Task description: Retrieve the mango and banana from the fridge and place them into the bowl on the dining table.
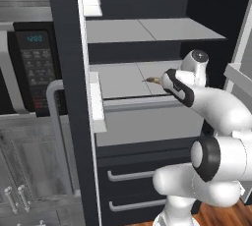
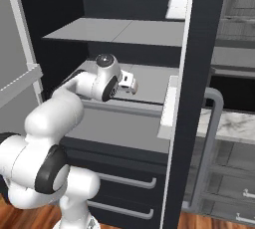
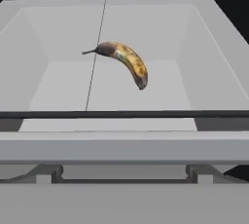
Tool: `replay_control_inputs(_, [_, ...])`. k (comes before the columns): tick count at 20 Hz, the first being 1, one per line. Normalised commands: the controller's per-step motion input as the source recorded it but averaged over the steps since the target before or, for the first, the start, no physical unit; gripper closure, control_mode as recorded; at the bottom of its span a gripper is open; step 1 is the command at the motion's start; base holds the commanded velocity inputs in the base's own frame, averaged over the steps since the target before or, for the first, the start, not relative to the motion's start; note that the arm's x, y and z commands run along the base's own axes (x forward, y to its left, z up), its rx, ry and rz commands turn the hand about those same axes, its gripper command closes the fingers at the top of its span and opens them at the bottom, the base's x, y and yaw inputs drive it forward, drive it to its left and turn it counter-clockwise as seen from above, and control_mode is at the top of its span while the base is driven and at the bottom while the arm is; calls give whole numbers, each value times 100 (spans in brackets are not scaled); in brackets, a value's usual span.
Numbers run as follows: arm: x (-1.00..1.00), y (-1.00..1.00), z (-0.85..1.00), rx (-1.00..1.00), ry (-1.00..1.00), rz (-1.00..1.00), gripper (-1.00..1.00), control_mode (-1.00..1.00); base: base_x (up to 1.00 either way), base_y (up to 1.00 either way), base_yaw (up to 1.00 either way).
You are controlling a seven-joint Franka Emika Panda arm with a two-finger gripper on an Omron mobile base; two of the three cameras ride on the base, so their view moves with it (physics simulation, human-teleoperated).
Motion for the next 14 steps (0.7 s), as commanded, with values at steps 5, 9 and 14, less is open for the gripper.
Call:
replay_control_inputs(5, [38,-13,-13,0,0,1,-100,-100,0,0,0])
replay_control_inputs(9, [41,-6,-16,0,0,2,-100,-100,0,0,0])
replay_control_inputs(14, [38,-1,-21,0,0,1,-100,-100,0,0,0])
